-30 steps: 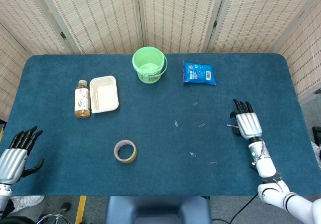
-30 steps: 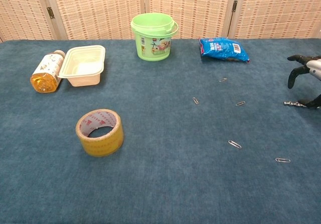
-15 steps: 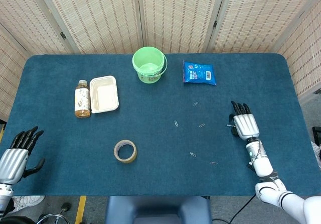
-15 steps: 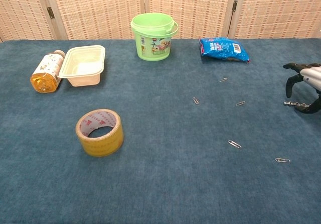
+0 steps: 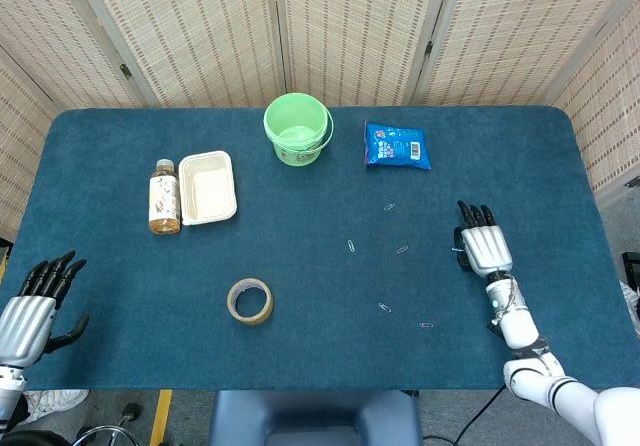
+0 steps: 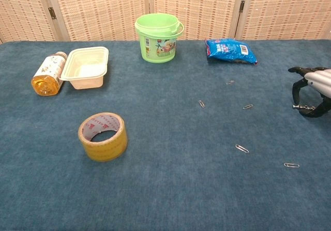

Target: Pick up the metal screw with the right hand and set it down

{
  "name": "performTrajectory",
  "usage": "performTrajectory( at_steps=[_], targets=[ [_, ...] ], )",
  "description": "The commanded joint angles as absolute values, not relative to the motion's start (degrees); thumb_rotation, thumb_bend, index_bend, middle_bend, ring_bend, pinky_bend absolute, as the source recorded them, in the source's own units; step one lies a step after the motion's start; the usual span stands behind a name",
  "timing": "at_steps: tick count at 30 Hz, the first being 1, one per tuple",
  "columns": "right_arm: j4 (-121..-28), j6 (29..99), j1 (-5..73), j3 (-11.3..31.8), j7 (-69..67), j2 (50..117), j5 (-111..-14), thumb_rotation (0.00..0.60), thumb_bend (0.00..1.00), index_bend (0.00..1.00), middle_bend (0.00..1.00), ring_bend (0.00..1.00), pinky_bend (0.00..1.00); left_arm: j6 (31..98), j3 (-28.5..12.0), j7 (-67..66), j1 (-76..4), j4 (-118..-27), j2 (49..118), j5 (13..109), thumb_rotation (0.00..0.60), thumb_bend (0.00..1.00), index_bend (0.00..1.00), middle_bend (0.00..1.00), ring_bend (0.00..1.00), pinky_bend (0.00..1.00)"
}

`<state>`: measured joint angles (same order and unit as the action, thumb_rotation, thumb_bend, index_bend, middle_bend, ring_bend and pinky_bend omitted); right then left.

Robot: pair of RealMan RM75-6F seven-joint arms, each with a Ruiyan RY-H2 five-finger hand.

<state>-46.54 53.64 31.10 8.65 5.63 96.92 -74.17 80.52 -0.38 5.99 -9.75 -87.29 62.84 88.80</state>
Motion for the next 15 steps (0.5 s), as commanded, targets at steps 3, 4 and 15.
performTrajectory(
  at_steps=[3, 4, 15],
  targets=[
    [-46.2, 53.0, 31.5, 8.8, 5.7, 97.2, -73.9, 0.6, 0.35, 0.5, 0.0, 0.0, 0.0, 80.5, -0.4, 6.1, -9.8, -87.3, 62.8, 88.6, 0.6, 0.43, 0.0, 0.0, 0.0, 0.0],
    [-46.1, 52.9, 31.5, 8.8, 5.6, 97.2, -73.8, 0.6, 0.35, 0.5, 0.0, 0.0, 0.0, 80.5, -0.4, 6.1, -9.8, -87.3, 62.8, 88.7, 0.6, 0.43, 0.0, 0.0, 0.0, 0.0],
    [-46.2, 51.9, 31.7, 9.0, 6.4, 97.4, -72.9, 0.6, 0.36, 0.56, 0.01, 0.0, 0.0, 80.8, -0.4, 6.5, -9.7, -87.2, 62.8, 88.9, 0.6, 0.43, 0.0, 0.0, 0.0, 0.0]
  ],
)
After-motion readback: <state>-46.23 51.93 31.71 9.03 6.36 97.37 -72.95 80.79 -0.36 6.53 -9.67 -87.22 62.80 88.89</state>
